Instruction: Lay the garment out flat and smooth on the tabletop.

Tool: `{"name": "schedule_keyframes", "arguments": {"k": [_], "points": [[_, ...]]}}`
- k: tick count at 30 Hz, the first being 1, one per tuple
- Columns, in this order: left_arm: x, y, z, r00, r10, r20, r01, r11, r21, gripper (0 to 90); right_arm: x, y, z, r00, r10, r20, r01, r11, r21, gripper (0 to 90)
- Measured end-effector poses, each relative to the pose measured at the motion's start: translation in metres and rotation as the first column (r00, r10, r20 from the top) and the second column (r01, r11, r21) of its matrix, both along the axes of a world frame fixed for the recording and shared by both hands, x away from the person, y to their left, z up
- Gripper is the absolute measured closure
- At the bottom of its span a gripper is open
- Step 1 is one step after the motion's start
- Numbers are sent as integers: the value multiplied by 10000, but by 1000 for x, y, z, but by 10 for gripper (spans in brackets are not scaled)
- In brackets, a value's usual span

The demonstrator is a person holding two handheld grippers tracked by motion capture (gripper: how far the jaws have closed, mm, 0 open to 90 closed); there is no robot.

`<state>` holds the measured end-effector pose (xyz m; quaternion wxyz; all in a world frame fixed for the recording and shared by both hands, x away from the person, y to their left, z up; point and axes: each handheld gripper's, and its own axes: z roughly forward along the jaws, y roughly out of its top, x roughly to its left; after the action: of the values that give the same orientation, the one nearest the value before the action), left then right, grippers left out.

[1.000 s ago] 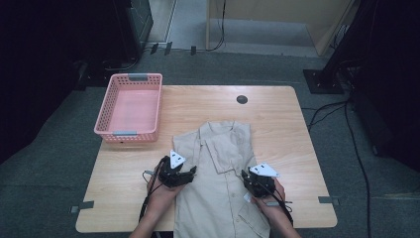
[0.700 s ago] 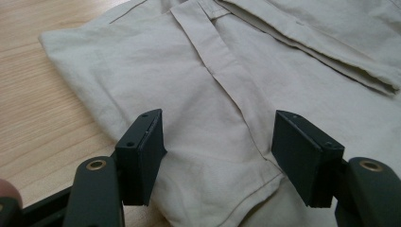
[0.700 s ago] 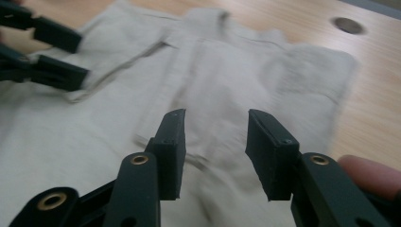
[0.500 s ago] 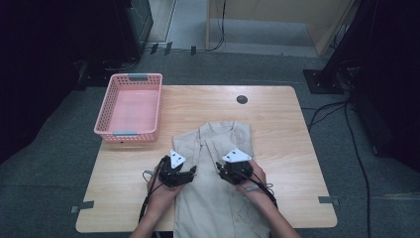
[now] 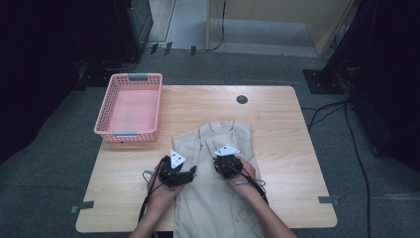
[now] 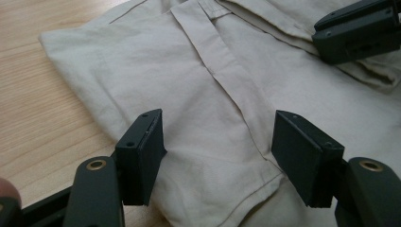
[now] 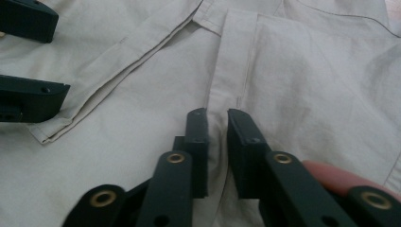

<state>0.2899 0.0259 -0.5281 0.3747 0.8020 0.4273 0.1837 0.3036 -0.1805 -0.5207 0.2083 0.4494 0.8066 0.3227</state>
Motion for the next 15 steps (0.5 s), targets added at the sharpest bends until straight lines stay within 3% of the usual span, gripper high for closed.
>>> {"name": "schedule_keyframes", "arguments": {"k": [2, 4, 8, 15], "points": [[0, 0, 0, 10000, 0, 0, 0, 10000, 0, 356, 1, -1, 1, 10000, -13, -55, 13, 10000, -33, 880], [0, 0, 0, 10000, 5, -4, -5, 10000, -9, 356, 1, -5, 4, 9998, 72, -199, -65, 9994, 334, 886], [0, 0, 0, 10000, 8, 1, -8, 10000, -9, 356, 1, -15, 17, 9998, 99, 192, -110, 9982, 591, 887], [0, 0, 0, 10000, -15, 14, 15, 10000, 33, 357, 3, -47, 41, 9931, -686, 950, 586, 9928, 1049, 887]]}}
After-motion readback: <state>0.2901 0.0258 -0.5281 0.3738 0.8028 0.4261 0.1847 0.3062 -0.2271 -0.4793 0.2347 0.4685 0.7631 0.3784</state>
